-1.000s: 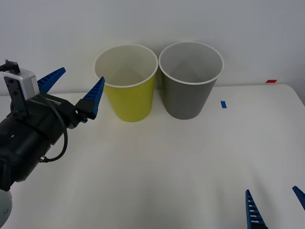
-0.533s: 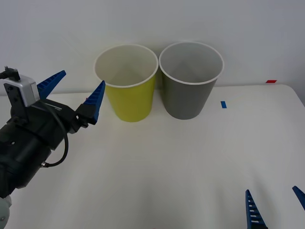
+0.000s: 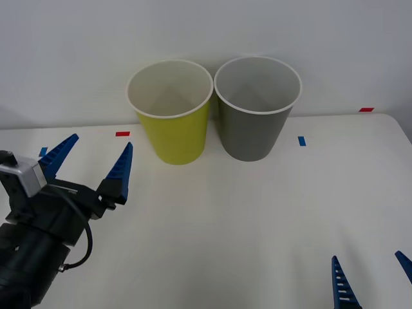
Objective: Put cans in the gray bin and PET bottles in the light green bin.
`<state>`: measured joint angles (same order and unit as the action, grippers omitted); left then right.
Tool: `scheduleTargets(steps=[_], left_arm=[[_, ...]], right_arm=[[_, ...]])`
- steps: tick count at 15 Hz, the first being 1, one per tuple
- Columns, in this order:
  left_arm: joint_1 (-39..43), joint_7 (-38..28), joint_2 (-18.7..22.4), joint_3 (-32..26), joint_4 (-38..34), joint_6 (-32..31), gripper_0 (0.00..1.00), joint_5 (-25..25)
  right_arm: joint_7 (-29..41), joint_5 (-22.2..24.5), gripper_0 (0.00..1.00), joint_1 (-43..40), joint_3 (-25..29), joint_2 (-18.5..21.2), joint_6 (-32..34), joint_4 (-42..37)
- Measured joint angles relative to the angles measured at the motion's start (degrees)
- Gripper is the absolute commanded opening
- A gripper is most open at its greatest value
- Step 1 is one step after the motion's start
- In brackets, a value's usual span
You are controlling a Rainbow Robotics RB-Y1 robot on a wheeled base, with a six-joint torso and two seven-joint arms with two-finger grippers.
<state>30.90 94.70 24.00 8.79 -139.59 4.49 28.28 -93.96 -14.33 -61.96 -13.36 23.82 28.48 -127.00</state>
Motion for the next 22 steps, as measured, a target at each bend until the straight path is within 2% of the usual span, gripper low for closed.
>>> scheduleTargets(steps=[2, 4, 7, 10, 14, 16, 18, 22], left_arm=[[4.0, -5.0, 0.6, 0.9, 0.0, -2.5, 1.0, -4.5], [7.1, -7.2, 0.9, 1.6, 0.0, -3.9, 1.0, -6.8], [9.6, -6.6, 1.9, 2.0, 0.0, -5.1, 1.0, -7.6], [12.4, -5.6, 3.3, 3.5, 0.7, -8.9, 1.0, -8.8], [14.3, -5.6, 4.3, 5.1, 7.9, -20.2, 1.0, -12.9], [16.9, -5.9, 4.5, 5.2, 8.3, -21.9, 1.0, -13.4], [19.9, -6.1, 3.8, 4.9, 8.4, -23.3, 1.0, -13.5], [25.4, -5.7, -0.4, 4.5, 8.5, -24.7, 1.0, -15.3]], right_arm=[[0.0, 0.0, 1.0, 0.0, 0.0, 0.0, 0.0, 0.0], [0.0, 0.0, 1.0, 0.0, 0.0, 0.0, 0.0, 0.0], [0.0, 0.0, 1.0, 0.0, 0.0, 0.0, 0.0, 0.0], [0.0, 0.0, 1.0, 0.0, 0.0, 0.0, 0.0, 0.0], [0.0, 0.0, 1.0, 0.0, 0.0, 0.0, 0.0, 0.0], [0.0, 0.0, 1.0, 0.0, 0.0, 0.0, 0.0, 0.0], [0.0, 0.0, 1.0, 0.0, 0.0, 0.0, 0.0, 0.0], [0.0, 0.0, 1.0, 0.0, 0.0, 0.0, 0.0, 0.0]])
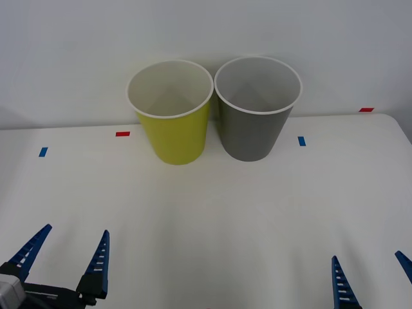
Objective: Put cans in the gray bin and PET bottles in the light green bin.
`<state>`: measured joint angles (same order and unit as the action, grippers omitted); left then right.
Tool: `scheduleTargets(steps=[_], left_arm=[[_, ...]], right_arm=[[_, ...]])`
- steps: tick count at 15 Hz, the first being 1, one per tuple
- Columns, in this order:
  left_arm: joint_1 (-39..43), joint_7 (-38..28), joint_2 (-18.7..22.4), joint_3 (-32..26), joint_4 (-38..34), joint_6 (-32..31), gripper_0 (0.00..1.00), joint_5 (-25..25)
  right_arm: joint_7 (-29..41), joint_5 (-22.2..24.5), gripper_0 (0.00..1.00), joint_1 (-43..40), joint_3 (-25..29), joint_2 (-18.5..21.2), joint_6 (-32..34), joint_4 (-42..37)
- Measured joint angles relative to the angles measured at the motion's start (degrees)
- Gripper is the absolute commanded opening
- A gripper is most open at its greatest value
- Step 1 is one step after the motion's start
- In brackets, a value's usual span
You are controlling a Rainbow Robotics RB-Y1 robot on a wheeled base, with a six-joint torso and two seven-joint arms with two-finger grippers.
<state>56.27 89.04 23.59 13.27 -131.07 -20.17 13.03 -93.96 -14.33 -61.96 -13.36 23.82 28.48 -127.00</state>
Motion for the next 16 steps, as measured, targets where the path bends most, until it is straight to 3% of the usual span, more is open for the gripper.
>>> scheduleTargets(steps=[10, 16], left_arm=[[7.1, 0.5, -2.1, 0.0, 3.7, -9.5, 1.0, -3.1], [7.8, 0.5, -2.3, 0.0, 3.8, -9.8, 1.0, -3.2]], right_arm=[[0.0, 0.0, 1.0, 0.0, 0.0, 0.0, 0.0, 0.0], [0.0, 0.0, 1.0, 0.0, 0.0, 0.0, 0.0, 0.0]])
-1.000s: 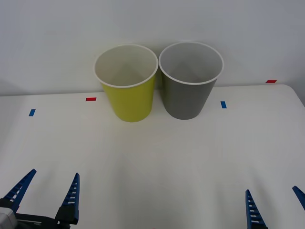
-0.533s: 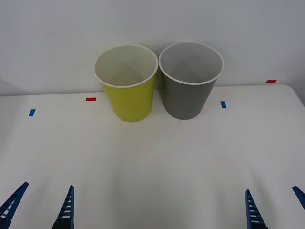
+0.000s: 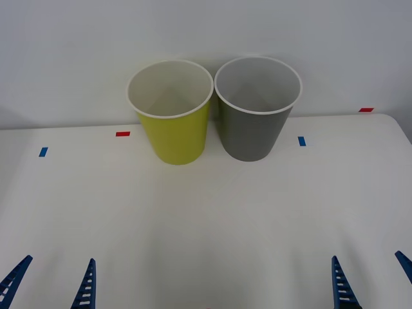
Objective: Put cans in the gray bin and PET bottles in the light green bin.
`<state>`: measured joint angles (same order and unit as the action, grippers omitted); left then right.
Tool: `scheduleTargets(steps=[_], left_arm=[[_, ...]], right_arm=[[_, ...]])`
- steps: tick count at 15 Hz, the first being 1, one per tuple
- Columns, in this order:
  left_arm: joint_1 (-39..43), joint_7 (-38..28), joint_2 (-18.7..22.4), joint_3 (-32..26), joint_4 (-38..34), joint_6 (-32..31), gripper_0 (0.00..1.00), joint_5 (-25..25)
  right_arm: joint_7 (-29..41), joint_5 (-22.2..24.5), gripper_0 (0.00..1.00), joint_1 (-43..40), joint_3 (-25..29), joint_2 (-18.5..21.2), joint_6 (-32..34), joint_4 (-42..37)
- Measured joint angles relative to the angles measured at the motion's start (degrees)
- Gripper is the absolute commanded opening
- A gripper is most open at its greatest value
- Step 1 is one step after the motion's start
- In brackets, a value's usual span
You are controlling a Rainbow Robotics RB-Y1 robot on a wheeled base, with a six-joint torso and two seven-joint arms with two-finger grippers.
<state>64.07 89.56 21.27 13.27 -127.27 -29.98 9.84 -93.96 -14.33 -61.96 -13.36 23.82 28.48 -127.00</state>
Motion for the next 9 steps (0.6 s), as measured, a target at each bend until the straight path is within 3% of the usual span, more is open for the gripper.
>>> scheduleTargets(steps=[9], left_arm=[[0.0, 0.0, 0.0, 0.0, 0.0, 0.0, 1.0, 0.0]], right_arm=[[0.0, 0.0, 1.0, 0.0, 0.0, 0.0, 0.0, 0.0]])
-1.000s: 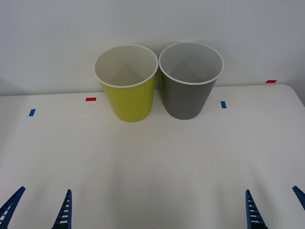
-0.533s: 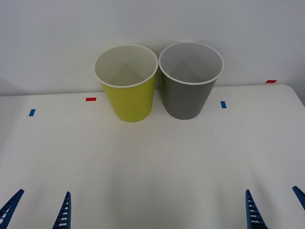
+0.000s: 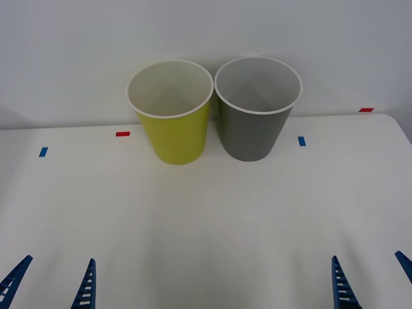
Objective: Put cans in the gray bin and PET bottles in the light green bin.
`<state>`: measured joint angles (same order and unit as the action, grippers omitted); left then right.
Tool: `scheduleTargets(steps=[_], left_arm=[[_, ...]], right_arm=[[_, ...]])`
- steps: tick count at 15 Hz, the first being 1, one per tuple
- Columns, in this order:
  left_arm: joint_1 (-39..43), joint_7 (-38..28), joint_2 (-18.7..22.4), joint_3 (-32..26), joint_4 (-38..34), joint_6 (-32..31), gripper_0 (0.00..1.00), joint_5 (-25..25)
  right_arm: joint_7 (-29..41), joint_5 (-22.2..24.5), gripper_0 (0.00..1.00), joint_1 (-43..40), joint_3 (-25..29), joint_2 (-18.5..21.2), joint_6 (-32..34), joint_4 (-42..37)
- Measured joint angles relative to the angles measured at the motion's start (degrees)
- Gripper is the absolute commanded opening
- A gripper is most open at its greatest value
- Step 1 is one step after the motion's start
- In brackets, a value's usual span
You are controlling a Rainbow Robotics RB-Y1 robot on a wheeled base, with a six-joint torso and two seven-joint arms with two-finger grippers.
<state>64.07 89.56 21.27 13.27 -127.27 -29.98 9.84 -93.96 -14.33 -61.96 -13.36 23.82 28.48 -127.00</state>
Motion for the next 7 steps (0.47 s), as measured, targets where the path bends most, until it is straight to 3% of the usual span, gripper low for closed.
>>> scheduleTargets(steps=[7], left_arm=[[0.0, 0.0, 0.0, 0.0, 0.0, 0.0, 1.0, 0.0]], right_arm=[[0.0, 0.0, 1.0, 0.0, 0.0, 0.0, 0.0, 0.0]])
